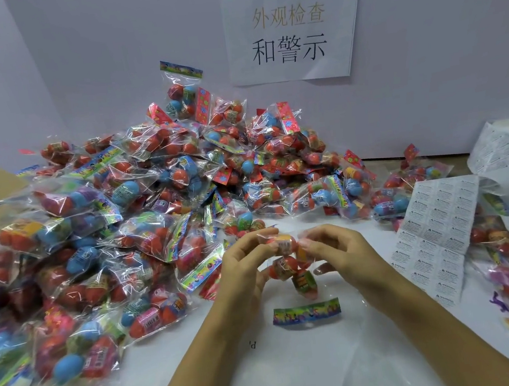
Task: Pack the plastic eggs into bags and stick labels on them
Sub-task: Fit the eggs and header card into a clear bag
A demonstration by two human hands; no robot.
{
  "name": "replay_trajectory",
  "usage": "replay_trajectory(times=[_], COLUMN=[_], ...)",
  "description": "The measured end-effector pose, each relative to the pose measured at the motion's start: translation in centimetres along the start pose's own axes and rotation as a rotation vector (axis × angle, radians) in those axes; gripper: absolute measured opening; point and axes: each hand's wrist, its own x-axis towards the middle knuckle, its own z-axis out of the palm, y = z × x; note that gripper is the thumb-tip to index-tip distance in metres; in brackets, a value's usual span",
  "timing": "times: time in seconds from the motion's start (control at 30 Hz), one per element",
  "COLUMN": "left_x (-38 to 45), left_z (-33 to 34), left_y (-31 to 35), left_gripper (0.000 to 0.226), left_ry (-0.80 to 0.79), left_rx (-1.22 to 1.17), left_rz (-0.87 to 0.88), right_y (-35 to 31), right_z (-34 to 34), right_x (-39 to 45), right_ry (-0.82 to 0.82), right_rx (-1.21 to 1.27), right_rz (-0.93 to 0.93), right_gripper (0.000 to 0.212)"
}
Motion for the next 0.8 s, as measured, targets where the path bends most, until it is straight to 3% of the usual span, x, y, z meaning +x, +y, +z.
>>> replay_trajectory(times=[0.17, 0.27, 0.43, 0.67, 0.8], left_x=[-0.24, -0.38, -0.36, -0.48, -0.54], left_z=[0.2, 0.32, 0.29, 0.2, 0.42], left_y=[0.06, 0.01, -0.01, -0.27, -0.16], left_gripper=[0.017, 0.029, 0.003, 0.026, 0.023], left_ry=[-0.037, -0.042, -0.021, 0.066, 0.093], left_rx=[0.062, 0.112, 0.104, 0.099, 0.105], left_rz=[0.019, 0.02, -0.021, 0.01, -0.006], right_y=[0.23, 0.09, -0.21, -0.21, -0.52], right_z=[0.02, -0.04, 0.0, 0.38, 0.64], right_x=[0.04, 0.09, -0.05, -0.12, -0.22], right_ry=[0.009, -0.004, -0.007, 0.01, 0.048], right_rx=[0.064, 0.121, 0.196, 0.106, 0.138], right_rz=[-0.003, 0.018, 0.04, 0.019, -0.002], right_gripper=[0.015, 0.021, 0.031, 0.04, 0.036])
